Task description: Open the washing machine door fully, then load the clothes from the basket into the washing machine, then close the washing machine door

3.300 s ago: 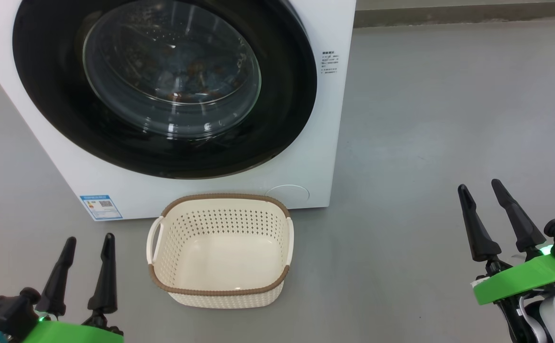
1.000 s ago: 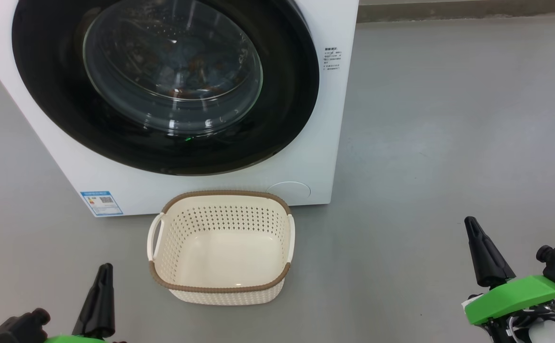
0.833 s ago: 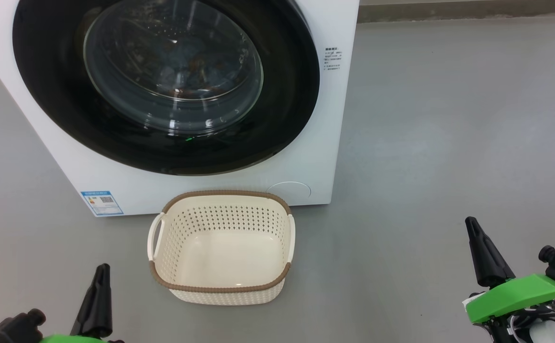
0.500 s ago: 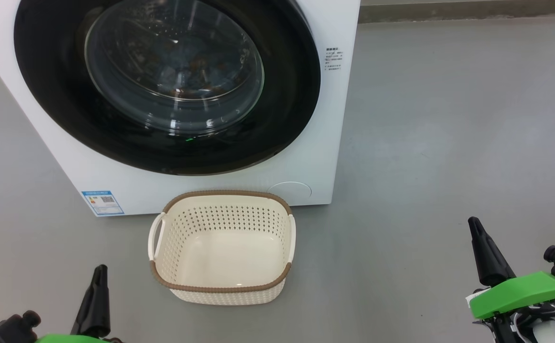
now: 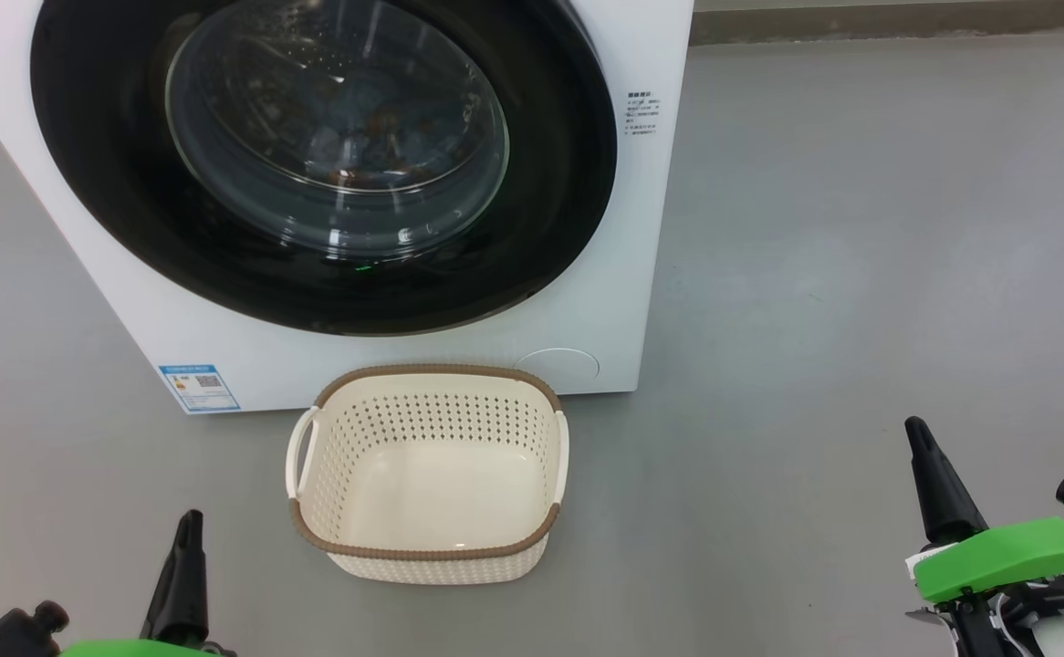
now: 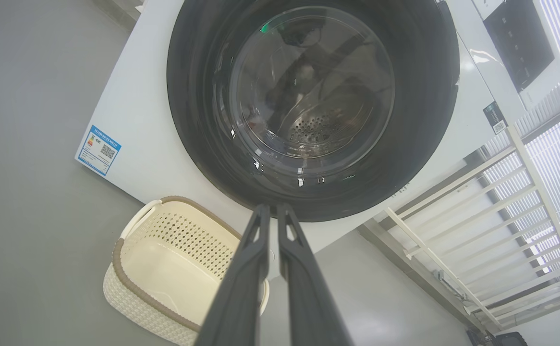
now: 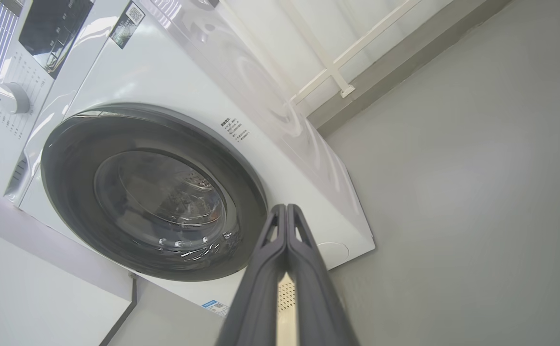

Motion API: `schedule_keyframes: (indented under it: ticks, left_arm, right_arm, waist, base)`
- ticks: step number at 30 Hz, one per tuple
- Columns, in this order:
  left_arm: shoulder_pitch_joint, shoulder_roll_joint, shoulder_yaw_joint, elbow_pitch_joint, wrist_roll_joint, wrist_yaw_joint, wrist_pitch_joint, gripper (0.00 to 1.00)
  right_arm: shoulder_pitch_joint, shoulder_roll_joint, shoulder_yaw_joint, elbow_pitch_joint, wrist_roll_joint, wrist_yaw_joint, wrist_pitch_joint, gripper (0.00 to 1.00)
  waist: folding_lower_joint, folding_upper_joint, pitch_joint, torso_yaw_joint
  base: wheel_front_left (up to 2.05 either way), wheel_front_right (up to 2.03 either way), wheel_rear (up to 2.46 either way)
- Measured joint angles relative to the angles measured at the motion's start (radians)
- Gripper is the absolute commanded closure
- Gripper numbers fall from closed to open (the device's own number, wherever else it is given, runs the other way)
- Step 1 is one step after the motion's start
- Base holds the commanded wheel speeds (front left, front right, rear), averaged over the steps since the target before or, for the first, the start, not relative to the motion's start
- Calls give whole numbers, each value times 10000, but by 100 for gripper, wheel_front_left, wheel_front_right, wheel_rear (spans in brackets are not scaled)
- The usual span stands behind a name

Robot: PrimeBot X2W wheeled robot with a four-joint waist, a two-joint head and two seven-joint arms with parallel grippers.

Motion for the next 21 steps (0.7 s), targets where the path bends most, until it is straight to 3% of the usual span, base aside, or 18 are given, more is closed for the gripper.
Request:
schedule_keyframes:
  ticks: [21]
  left_arm:
    - [-120,-332,389,-2,-1590,0,608,100]
  right_arm:
    - [-1,351,-443,15,1841,-2,612,100]
  waist:
    - [0,0,-11,48]
  base:
    - [0,0,0]
